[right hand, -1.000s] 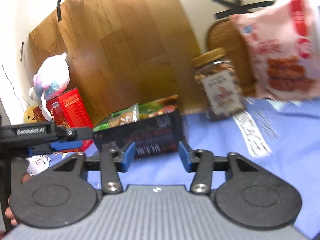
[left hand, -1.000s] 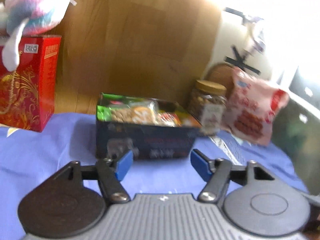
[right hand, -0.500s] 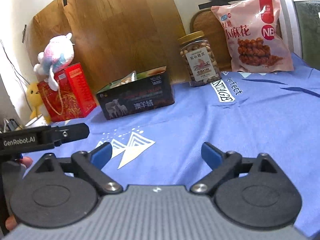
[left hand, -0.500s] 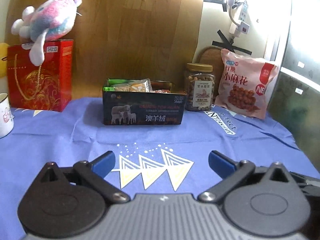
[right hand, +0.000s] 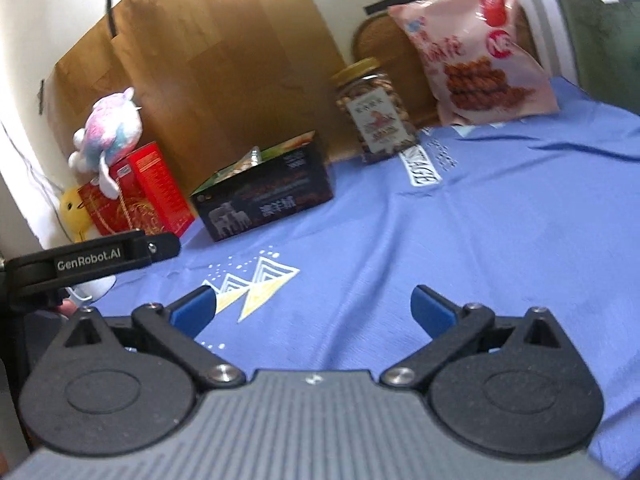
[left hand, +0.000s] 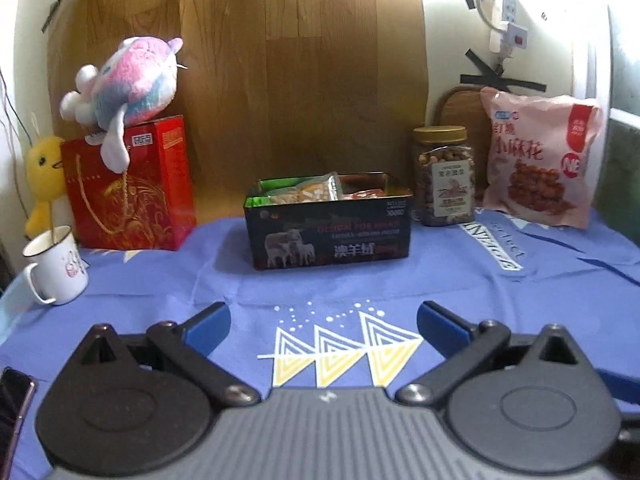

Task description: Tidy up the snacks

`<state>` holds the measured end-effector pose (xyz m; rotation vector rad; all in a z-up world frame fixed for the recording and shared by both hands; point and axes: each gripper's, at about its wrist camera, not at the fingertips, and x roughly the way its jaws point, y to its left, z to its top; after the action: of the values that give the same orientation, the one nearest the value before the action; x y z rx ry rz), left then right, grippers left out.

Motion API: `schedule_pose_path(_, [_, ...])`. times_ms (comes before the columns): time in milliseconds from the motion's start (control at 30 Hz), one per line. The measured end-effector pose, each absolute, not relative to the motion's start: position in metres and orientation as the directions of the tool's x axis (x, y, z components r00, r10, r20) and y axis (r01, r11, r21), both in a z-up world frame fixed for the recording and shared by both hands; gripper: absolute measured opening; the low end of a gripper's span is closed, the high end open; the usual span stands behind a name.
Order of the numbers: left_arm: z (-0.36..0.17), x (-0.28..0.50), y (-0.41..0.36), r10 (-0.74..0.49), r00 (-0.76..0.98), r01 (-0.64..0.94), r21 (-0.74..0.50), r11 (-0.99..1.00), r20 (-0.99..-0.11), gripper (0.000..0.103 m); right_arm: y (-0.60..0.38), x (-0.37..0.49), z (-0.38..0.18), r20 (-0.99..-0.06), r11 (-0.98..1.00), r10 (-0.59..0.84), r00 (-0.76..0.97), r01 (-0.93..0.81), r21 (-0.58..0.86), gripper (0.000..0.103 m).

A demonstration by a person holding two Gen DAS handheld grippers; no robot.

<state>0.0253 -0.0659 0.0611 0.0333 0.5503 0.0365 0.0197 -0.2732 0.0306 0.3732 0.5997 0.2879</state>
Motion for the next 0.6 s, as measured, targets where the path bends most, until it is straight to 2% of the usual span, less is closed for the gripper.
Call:
schedule_pose_path(233, [0.057, 0.031, -0.076, 0.123, 0.858, -0.081, 0.106, 0.991, -0.499, 0.103, -0.283, 0.017, 0.025, -0.513, 0.892, 0.348, 0.785, -0.110, 0.438, 0.103])
schedule_pose_path(333, [0.056, 0.029, -0.076, 0.116, 0.861, -0.069, 0.113, 0.991, -0.496, 0.103, -0.286, 0.011, 0.027, -0.508, 0.901, 0.327, 0.797, -0.101, 0.423, 0.103])
schedule_pose_path(467, [0.055, 0.030, -0.072, 0.029, 0.821, -0.001, 0.049, 0.999, -0.571, 0.103, -0.294, 0.002, 0.028, -0.484, 0.894, 0.323, 0.813, -0.095, 0.438, 0.103])
schedule_pose_path(600, [0.047, 0.028, -0.075, 0.004, 0.789, 0.018, 0.031, 0.999, -0.615, 0.103, -0.298, 0.000, 0.027, -0.482, 0.887, 0.325, 0.814, -0.085, 0.454, 0.103])
